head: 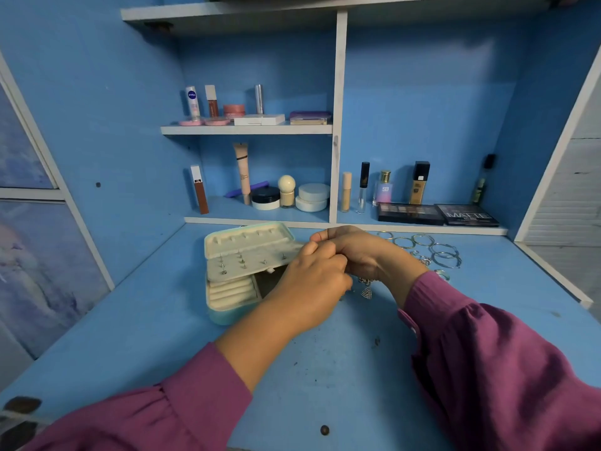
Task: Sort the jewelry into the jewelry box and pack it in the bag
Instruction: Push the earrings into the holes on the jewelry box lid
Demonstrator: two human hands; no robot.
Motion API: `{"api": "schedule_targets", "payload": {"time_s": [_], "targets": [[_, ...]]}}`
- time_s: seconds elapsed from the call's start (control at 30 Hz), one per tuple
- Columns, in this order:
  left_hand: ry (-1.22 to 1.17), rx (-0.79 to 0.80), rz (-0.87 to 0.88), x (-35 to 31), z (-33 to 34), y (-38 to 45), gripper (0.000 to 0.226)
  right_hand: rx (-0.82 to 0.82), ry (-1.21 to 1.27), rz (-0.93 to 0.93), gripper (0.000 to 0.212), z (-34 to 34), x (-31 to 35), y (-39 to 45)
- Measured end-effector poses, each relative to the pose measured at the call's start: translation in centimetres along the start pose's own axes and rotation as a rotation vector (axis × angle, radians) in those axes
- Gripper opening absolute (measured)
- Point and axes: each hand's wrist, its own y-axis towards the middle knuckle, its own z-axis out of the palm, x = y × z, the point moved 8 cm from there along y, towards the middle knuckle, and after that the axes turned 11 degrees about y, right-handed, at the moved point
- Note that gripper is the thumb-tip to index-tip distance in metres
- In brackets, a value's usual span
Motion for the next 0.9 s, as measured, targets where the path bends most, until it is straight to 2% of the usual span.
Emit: {"api": "schedule_targets", "payload": {"time_s": [0.27, 0.57, 0.9], "targets": [[0.045, -0.013, -0.019, 0.00, -0.22, -0.14, 0.010, 0.004, 0.021, 0.012, 0.018, 0.11, -0.03, -0.17], [0.044, 0.027, 0.002, -0.18, 0.11, -0.12, 0.014, 0.005, 0.048, 0.002, 0.020, 0.15, -0.05, -0.27], [-0.007, -0.070, -0.014, -0.10, -0.55, -0.26, 0.012, -0.011, 0.046, 0.025, 0.016, -0.06, -0.30, -0.18]]}}
